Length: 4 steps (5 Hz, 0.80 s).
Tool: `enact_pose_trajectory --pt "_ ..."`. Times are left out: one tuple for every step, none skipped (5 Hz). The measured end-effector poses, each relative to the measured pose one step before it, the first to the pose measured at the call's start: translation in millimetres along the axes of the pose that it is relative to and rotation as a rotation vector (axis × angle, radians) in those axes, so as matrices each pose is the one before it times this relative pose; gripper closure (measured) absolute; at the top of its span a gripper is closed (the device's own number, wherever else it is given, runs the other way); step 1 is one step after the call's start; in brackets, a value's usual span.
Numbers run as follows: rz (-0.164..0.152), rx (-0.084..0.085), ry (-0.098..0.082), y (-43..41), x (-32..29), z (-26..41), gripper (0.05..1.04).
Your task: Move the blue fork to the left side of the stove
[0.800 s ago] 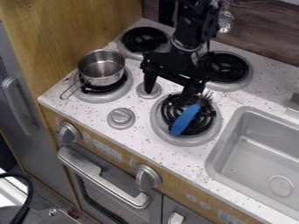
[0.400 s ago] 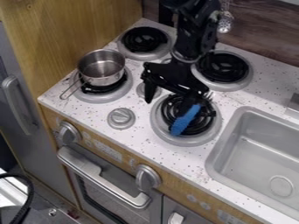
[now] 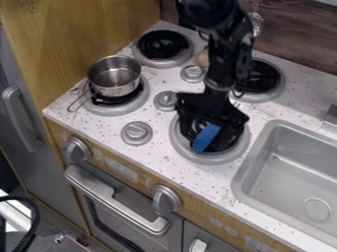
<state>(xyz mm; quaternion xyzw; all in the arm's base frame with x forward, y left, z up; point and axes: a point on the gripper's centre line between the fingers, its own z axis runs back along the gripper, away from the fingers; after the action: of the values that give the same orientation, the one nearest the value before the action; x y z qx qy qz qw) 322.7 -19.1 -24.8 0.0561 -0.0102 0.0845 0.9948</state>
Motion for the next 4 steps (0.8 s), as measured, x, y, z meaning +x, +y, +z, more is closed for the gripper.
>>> enact_pose_trajectory --pt "-0.0294 0.0294 0.0307 -4.10 6.27 -24.03 0.083" --pt "-0.0006 0.0028 0.0050 0.65 6.49 -3.90 0.110" --pt "0.0080 -0.0009 -0.0016 2.40 2.69 -0.94 0.348" --pt "-0.0197 0.0037 0.0097 -0.52 -0.98 0.94 0.545"
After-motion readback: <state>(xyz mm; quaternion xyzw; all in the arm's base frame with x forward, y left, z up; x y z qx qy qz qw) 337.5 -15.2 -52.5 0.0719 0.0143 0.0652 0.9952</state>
